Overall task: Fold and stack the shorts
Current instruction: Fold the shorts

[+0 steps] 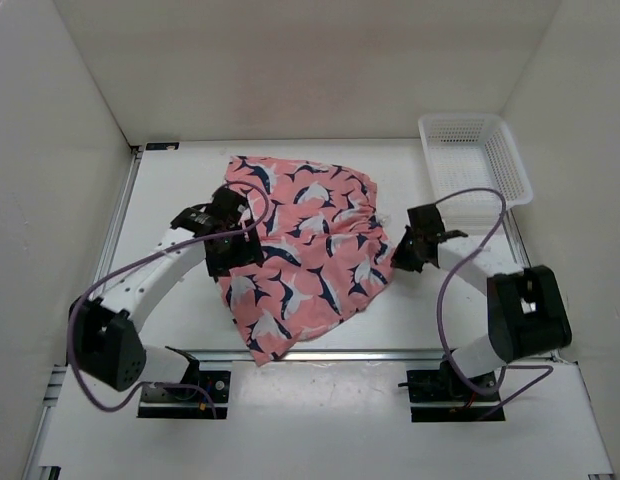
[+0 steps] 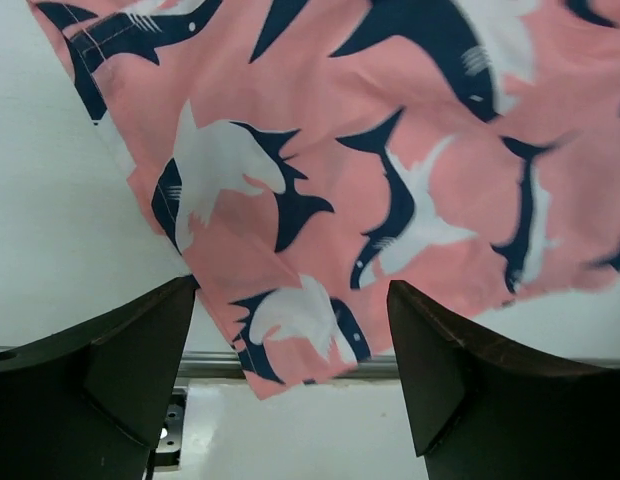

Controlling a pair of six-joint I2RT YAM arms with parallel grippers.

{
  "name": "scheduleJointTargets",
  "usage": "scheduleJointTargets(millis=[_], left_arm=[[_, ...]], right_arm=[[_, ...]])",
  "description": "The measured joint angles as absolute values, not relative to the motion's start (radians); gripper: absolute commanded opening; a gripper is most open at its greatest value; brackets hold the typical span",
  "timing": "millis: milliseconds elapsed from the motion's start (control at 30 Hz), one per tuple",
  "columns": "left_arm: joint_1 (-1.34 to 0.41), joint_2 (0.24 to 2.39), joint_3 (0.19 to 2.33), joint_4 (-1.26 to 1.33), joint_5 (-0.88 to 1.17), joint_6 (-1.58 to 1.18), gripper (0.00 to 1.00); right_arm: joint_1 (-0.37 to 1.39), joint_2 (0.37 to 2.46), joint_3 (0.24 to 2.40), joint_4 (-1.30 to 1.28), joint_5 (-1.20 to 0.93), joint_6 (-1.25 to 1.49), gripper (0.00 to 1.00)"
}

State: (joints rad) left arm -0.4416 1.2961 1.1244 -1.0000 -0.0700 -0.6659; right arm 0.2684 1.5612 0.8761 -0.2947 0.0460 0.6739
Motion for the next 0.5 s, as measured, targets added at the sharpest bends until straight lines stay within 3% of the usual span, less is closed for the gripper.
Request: scheduleJointTargets(millis=[167, 200, 333, 367, 433, 500], left_arm=[[-0.446, 1.504, 1.068, -0.941, -0.065, -0.657, 0.91], [-0.446, 1.557, 1.064, -0.931, -0.065, -0.654, 0.81], [-0.447, 1.713, 1.071, -0.899, -0.064, -0.651, 0.59], [-0.447, 1.742, 1.08, -0.899, -0.066, -0.65, 0.39], [-0.447, 1.793, 1.113, -0.894, -0.072, -0.651, 0.12], [-0.443, 1.828, 1.162, -0.899, -0.074, -0.639, 0.1]], right_arm=[[0.316, 1.398, 0.654, -0.282, 0.053, 0.809, 0.0], [0.326, 1.386, 0.632, -0.283, 0.054, 0.831, 0.0], [0.343, 1.345, 0.624, -0.289, 0.075, 0.861, 0.0], [0.345, 1.333, 0.624, -0.291, 0.081, 0.862, 0.0], [0.339, 1.304, 0.623, -0.298, 0.092, 0.862, 0.0], [0.324, 1.283, 0.622, -0.302, 0.099, 0.861, 0.0]])
